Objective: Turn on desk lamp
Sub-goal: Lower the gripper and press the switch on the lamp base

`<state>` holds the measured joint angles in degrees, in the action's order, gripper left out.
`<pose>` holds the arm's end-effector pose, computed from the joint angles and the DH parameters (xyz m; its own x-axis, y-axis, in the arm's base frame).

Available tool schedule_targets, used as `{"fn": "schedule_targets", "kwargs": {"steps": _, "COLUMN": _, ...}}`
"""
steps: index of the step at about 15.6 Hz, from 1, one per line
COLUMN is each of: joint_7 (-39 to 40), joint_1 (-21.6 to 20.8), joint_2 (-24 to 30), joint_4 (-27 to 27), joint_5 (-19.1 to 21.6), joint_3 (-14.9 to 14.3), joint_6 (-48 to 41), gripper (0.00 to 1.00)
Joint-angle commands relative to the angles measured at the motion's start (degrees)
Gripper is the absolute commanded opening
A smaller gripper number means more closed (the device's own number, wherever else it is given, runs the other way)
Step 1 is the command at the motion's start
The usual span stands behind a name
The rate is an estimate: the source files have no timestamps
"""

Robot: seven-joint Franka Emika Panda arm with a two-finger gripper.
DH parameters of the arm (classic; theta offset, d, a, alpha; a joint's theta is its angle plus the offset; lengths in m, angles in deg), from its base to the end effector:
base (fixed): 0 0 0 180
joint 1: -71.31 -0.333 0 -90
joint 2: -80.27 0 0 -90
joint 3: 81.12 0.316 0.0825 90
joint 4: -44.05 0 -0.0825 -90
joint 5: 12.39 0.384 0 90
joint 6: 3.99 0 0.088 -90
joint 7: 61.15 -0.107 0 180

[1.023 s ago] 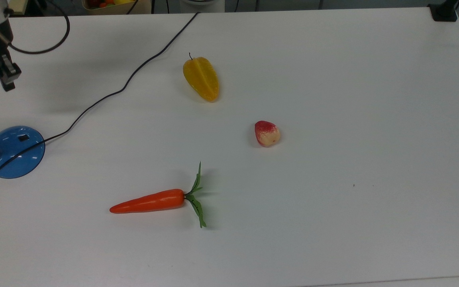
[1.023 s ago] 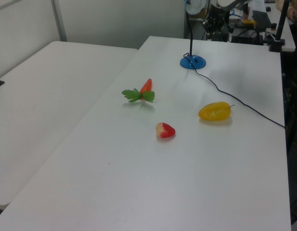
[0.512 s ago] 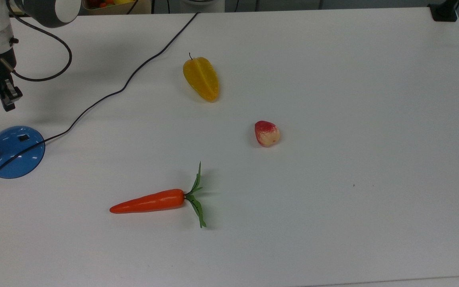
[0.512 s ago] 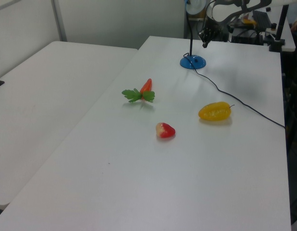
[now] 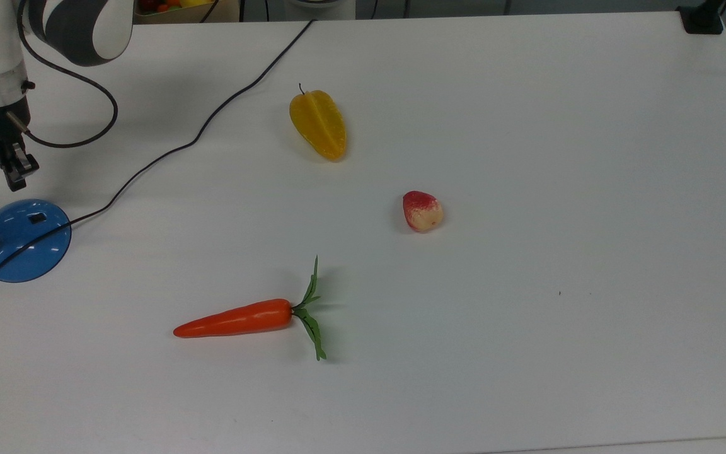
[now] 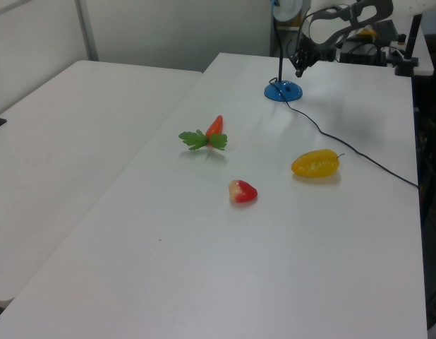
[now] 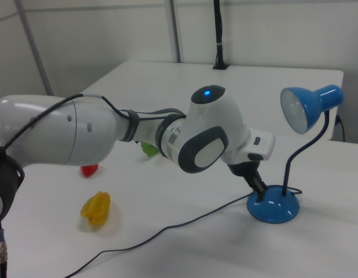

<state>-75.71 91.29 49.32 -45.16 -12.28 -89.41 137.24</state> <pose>0.6487 -0.3285 0.3750 0.6993 -0.6119 0.3695 -0.6520 -0.7579 -0.0211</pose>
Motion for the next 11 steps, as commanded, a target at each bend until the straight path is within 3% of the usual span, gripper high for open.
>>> {"fn": "schedule_targets", "kwargs": {"steps": 1, "joint_7": -0.64, "joint_1": -0.47, "joint_2": -0.68, "joint_4": 0.09, "joint_5": 0.5, "joint_3": -0.05, "joint_6": 2.47, "gripper": 0.0}}
{"fn": "schedule_targets", "kwargs": {"steps": 11, "joint_7": -0.73, "joint_1": -1.52, "joint_2": -4.55, "joint_4": 1.23, "joint_5": -0.02, "joint_3": 0.21, "joint_6": 7.05, "gripper": 0.0}}
